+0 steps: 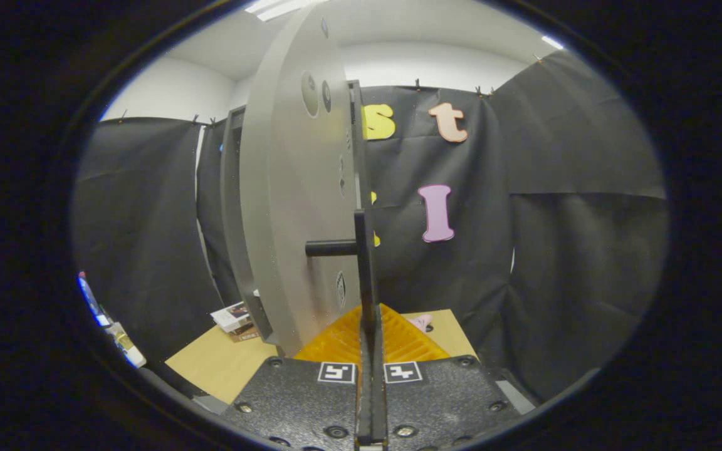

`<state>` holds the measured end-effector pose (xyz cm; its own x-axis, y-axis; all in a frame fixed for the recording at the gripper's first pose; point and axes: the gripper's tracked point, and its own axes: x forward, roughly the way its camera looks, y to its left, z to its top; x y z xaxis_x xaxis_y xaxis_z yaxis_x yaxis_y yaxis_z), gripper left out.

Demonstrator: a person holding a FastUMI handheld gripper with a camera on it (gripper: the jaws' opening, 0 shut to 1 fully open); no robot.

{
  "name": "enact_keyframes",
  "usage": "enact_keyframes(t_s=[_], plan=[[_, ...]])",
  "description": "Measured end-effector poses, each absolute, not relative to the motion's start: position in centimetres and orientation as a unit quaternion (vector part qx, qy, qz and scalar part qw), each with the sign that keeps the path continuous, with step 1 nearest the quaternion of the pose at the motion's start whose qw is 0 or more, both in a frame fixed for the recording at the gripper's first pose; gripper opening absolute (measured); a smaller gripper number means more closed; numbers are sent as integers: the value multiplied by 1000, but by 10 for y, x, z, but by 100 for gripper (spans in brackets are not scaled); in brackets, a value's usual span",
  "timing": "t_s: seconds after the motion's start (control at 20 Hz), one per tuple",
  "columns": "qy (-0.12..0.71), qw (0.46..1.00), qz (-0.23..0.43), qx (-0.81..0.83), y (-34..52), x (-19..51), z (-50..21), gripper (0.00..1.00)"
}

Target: Open the shoe cabinet door, grab the shoes and put them into the shoe cabinet, then close the shoe cabinet door.

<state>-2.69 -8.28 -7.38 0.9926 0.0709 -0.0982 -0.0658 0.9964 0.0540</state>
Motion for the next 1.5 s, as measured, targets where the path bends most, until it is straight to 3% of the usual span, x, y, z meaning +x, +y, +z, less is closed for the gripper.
enact_keyframes(t_s=[0.5, 0.75, 0.85, 1.05, 1.5], plan=[[44, 999, 18, 6, -97, -29, -76, 7], [42, 999, -14, -19, -121, -65, -93, 84], [41, 998, -31, -37, -129, -89, -102, 93], [50, 997, -41, -44, -114, -125, -136, 93], [184, 982, 50, 2, 36, -103, -314, 93]])
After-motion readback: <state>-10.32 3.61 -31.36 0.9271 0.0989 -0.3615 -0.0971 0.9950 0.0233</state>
